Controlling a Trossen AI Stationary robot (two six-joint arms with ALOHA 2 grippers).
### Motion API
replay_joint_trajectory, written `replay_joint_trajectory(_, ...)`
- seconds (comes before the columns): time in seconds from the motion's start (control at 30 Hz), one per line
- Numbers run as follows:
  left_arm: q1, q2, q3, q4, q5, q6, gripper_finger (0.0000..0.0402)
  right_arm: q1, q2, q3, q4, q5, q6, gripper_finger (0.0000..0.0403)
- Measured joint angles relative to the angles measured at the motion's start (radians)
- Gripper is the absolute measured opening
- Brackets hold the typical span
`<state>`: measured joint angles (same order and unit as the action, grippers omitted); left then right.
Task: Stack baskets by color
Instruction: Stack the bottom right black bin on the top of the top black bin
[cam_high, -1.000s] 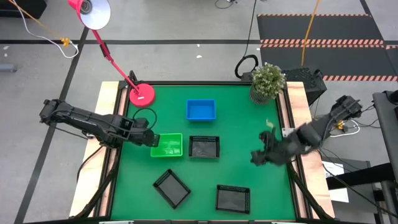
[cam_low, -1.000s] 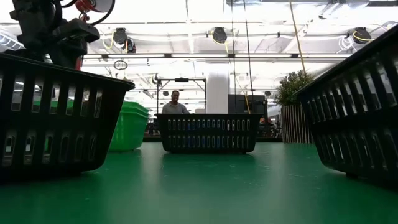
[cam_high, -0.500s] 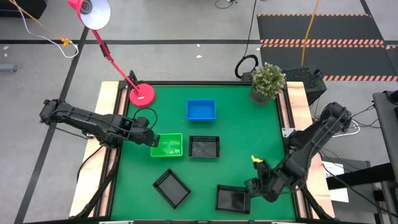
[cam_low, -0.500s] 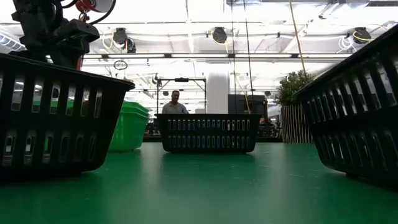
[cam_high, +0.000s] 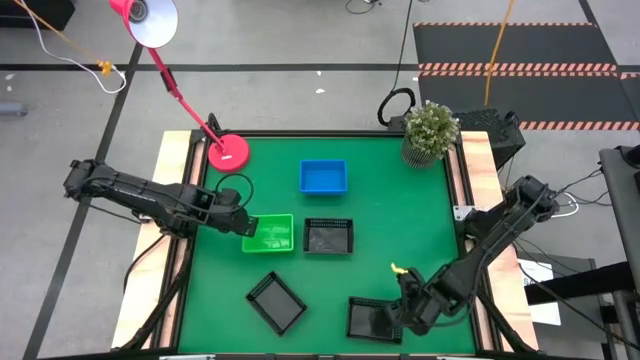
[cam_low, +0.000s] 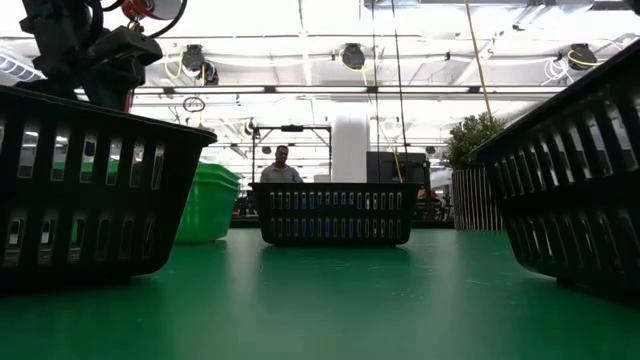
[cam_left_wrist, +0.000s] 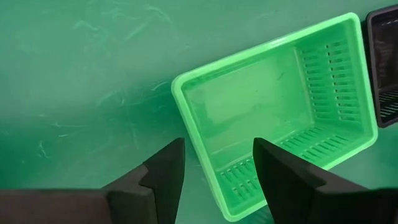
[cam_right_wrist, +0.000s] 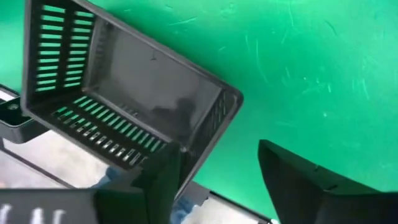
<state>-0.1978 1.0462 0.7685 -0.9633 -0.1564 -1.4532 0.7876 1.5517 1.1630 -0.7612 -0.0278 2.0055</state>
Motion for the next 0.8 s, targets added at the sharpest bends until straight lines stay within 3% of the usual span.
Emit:
replay_joint_trajectory(0.17,0.000,0.000,0.000,0.005,0.002,-0.008,0.0191,0.000,0.000,-0.103,0.111,-0.001,-0.003,0.0232)
replay_joint_trajectory(0.3,0.000,0.000,0.000,0.007,0.006,-0.008,0.0191,0.000,0.000,-0.213,0.304,-0.027,0.008,0.0213)
replay_joint_trajectory(0.43,0.000,0.000,0.000,0.009,0.013,-0.009,0.0191,0.000,-0.001,-0.275,0.431,-0.027,0.053,0.0160)
replay_joint_trajectory(0.7,0.000,0.000,0.000,0.024,0.014,-0.007,0.0191,-0.001,-0.027,-0.278,0.436,-0.022,0.087,0.0024)
replay_joint_trajectory(0.8,0.000,0.000,0.000,0.025,0.000,-0.007,0.0191,-0.010,-0.050,-0.278,0.422,-0.021,0.086,0.0007)
